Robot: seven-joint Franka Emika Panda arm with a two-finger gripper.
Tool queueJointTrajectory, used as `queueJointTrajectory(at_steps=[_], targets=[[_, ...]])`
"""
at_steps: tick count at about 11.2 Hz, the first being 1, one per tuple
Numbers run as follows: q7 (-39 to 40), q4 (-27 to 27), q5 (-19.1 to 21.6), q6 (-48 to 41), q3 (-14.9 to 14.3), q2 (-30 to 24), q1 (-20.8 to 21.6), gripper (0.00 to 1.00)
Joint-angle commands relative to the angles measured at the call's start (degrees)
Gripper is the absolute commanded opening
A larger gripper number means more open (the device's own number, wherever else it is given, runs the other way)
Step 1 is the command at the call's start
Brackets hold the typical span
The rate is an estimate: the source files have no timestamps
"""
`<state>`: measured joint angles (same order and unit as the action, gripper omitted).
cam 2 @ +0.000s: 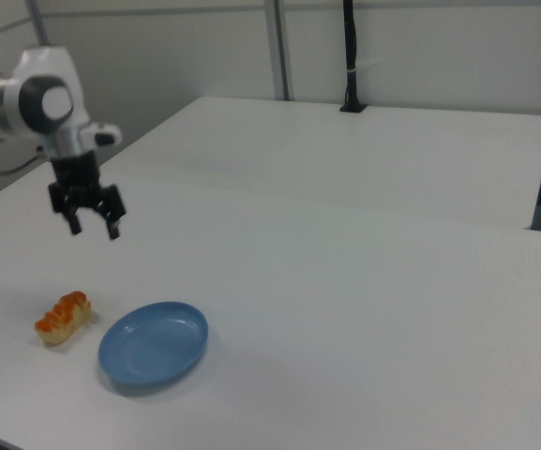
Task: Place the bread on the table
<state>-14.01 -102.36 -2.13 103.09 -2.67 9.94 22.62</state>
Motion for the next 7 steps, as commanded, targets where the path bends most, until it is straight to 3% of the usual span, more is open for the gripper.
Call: queueJointTrajectory(at_steps=[1, 3, 7], targets=[[10.79, 3.13, 0.02, -6.92, 6.61, -8.69, -18.16, 1.00], [13.31, 4.80, 0.11, -9.04, 6.11, -10.46, -23.57, 1.00], [13.31, 5.95, -0.07, -8.78, 3.64, -9.76, -24.73, 1.00]])
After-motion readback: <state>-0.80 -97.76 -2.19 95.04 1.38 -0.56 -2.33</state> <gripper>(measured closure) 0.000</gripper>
